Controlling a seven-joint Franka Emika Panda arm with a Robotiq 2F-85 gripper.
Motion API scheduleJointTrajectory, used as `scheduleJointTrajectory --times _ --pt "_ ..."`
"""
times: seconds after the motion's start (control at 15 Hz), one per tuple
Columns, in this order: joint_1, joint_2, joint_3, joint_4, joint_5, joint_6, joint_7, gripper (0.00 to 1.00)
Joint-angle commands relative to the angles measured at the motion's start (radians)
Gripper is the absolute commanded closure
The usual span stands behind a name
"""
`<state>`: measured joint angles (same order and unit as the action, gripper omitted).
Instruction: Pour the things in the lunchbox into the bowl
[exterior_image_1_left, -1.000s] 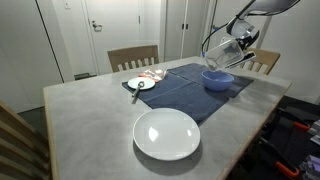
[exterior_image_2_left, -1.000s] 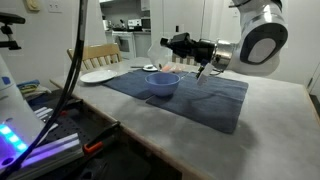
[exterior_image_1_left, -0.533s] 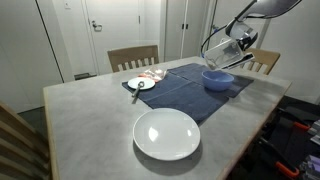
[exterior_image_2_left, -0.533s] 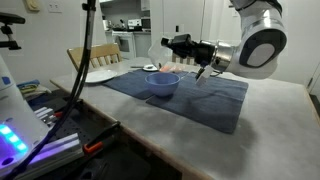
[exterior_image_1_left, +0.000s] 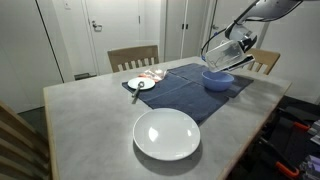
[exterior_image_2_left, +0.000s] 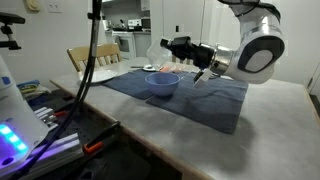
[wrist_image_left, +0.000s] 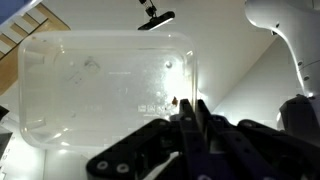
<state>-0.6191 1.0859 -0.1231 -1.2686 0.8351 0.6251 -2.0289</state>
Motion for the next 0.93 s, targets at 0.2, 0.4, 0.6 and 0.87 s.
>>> scheduleJointTrajectory --times 0.2,0.4,0.6,0.87 --pt "-0.016 0.016 0.006 0.030 0.017 -0.031 0.018 0.98" --pt "-0.015 0.012 0.004 0.026 0.017 -0.032 0.022 0.98" --pt "-0.010 -0.002 0.000 0.015 0.017 -0.026 0.035 0.98" --pt "-0.005 -0.016 -0.002 0.008 0.019 -0.022 0.053 0.98"
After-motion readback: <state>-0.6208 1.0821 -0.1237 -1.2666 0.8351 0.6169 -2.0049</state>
